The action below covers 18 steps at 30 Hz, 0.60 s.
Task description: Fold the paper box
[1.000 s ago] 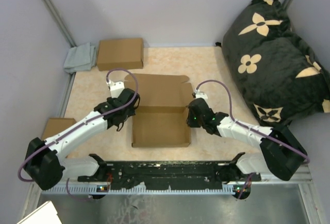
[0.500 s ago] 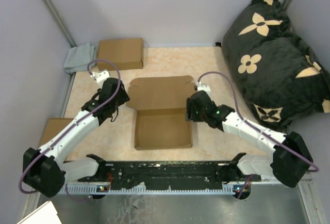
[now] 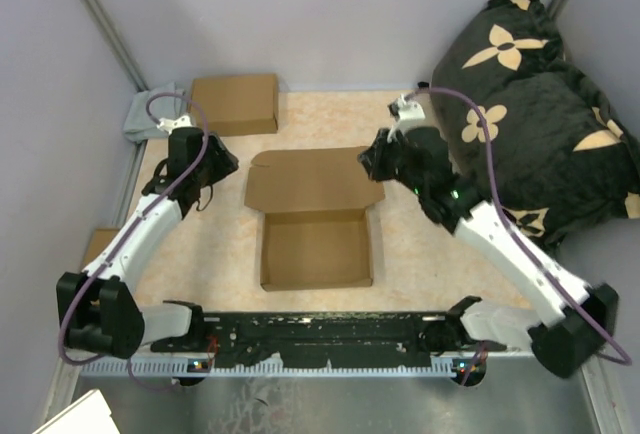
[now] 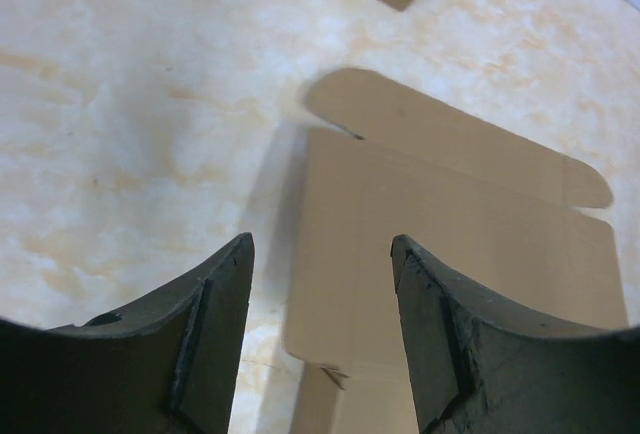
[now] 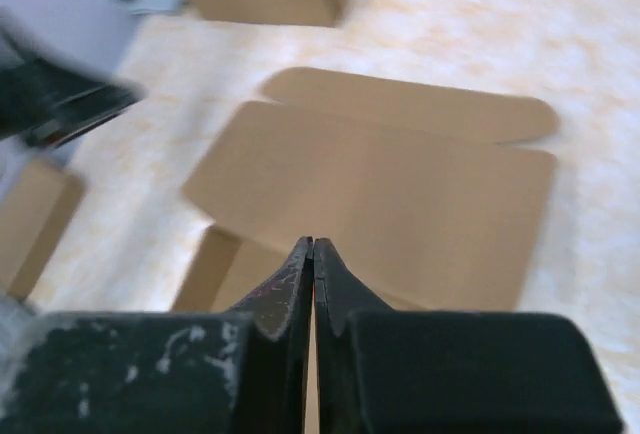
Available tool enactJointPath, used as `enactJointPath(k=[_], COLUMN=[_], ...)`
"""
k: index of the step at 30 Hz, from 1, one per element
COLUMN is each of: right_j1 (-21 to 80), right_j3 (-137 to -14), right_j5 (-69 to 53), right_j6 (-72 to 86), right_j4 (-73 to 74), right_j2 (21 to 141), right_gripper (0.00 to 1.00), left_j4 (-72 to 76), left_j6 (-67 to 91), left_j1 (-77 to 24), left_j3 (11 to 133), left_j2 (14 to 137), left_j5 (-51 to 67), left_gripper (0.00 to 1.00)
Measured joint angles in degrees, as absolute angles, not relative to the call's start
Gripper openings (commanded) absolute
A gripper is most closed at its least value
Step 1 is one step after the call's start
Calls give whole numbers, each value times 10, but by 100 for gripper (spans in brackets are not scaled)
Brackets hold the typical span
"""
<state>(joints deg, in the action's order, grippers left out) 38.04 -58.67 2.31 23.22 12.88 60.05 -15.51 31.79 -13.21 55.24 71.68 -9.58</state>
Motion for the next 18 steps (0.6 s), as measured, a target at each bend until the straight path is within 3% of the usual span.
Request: enactJointPath(k=[1, 2, 4, 5, 10, 18], right_j1=[354, 325, 271, 244, 178, 144], right_j3=[-607, -628, -659, -670, -703, -768], right_j5=[23, 16, 1, -10, -33, -97], right_j6=[238, 243, 252, 260, 267, 261], right_j4=[148, 163, 183, 198, 264, 272], right_j2=[634, 673, 746, 781, 884, 979], right_gripper=[7, 29, 84, 97, 99, 90], left_j4=[-147, -143, -141, -138, -156, -212], left_j6=[317, 317, 319, 319, 307, 266], left_j1=[-115, -102, -81, -73, -69, -59], left_j3=[539, 530, 521, 521, 565, 701], left_j2=[717, 718, 727, 735, 807, 933], left_j5=[-87, -77, -64, -58, -32, -3], left_gripper=[63, 63, 62, 62, 63, 62])
